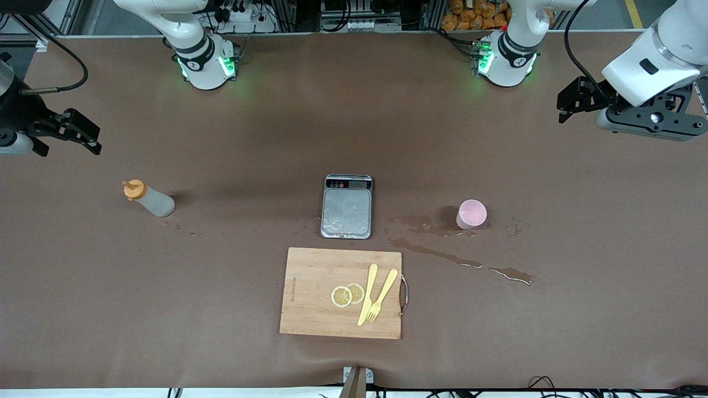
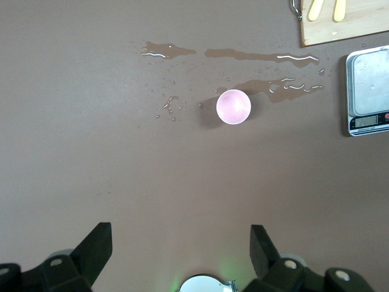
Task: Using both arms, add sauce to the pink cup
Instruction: 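Move the left gripper toward the pink cup while the right gripper reaches the bottle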
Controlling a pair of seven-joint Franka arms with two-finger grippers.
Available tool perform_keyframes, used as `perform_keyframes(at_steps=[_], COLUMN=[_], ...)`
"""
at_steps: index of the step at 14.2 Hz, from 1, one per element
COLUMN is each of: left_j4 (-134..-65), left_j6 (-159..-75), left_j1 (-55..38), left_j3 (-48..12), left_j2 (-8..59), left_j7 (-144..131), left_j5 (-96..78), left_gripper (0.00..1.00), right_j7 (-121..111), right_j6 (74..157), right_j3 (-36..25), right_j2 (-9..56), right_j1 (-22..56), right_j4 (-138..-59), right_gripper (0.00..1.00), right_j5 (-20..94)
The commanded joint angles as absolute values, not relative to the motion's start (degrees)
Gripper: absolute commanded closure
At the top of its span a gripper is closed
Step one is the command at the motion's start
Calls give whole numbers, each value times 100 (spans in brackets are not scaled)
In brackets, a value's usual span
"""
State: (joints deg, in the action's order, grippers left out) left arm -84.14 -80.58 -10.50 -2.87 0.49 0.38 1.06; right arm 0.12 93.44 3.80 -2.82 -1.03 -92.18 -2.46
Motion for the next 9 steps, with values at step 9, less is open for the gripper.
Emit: perform_keyframes(at_steps=[9], left_j4=[-8376], left_j6=[-7972], left_j1=[-1020], left_j3=[-281], left_j2=[44], left_j7=[106], left_j5=[-35], left_gripper=[0], right_j7=[62], right_j6=[9369], right_j3=[352], right_j2=[-282], right_j1=[-18], right_j4=[-9246], right_gripper=[0], right_j5=[-543])
